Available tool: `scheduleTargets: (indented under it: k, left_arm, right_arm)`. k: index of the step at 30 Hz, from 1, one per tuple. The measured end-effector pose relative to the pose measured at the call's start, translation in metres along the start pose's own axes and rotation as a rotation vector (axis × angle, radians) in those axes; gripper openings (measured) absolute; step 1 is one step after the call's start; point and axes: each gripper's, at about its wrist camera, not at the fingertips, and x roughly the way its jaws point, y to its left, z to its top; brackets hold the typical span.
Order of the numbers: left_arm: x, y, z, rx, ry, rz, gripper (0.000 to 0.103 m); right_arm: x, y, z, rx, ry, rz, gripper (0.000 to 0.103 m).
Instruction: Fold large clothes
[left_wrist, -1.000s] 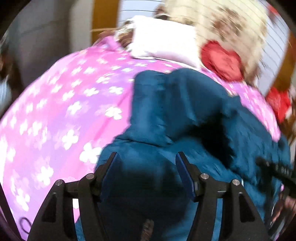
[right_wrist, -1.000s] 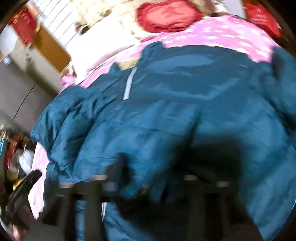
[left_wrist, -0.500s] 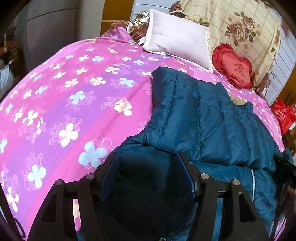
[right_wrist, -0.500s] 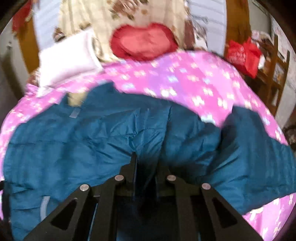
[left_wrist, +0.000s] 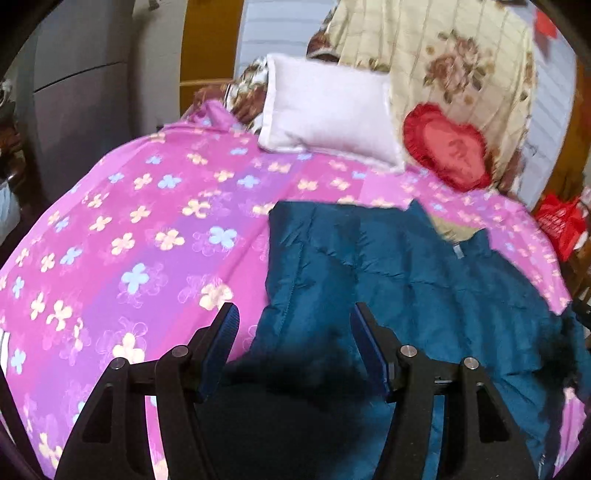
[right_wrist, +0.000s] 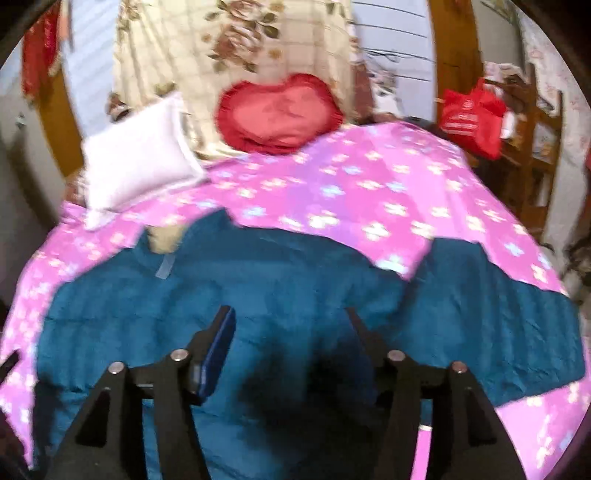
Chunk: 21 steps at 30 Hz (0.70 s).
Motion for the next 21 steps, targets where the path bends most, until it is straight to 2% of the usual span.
scheduleTargets:
  k: [3,7,12,14,17,19,21]
  left_arm:
    - [0.019,-0.001,-0.004,-0.002,0.025,-0.001,0.041]
    - [0.047,0.001,-0.014,0.004,0.098,0.016,0.041]
    - [0.053,-0.001,-0.021,0.008,0.097,0.007,0.042]
    - [0.052,-0.004,-0.023,0.020,0.091,0.015,0.042]
    - [0.053,-0.004,-0.023,0.022,0.090,0.018,0.042]
    - [0.053,-0.004,-0.023,0.025,0.088,0.022,0.042]
    - [0.052,-0.005,-0.024,0.032,0.085,0.029,0.042]
  right_arm:
    - [0.024,0.028,-0.001,-0.071,0.050,0.075,0.064]
    - [0.069,0.070,-0.010,-0.192,0.089,0.050,0.063]
    - [0.112,0.065,-0.026,-0.140,0.113,-0.021,0.064]
    - [0.114,0.066,-0.032,-0.155,0.095,-0.026,0.064]
    - [0.110,0.070,-0.033,-0.201,0.121,-0.050,0.064]
    - [0.098,0.066,-0.031,-0.195,0.135,-0.040,0.064]
    - [0.080,0.059,-0.030,-0.188,0.108,-0.033,0.064]
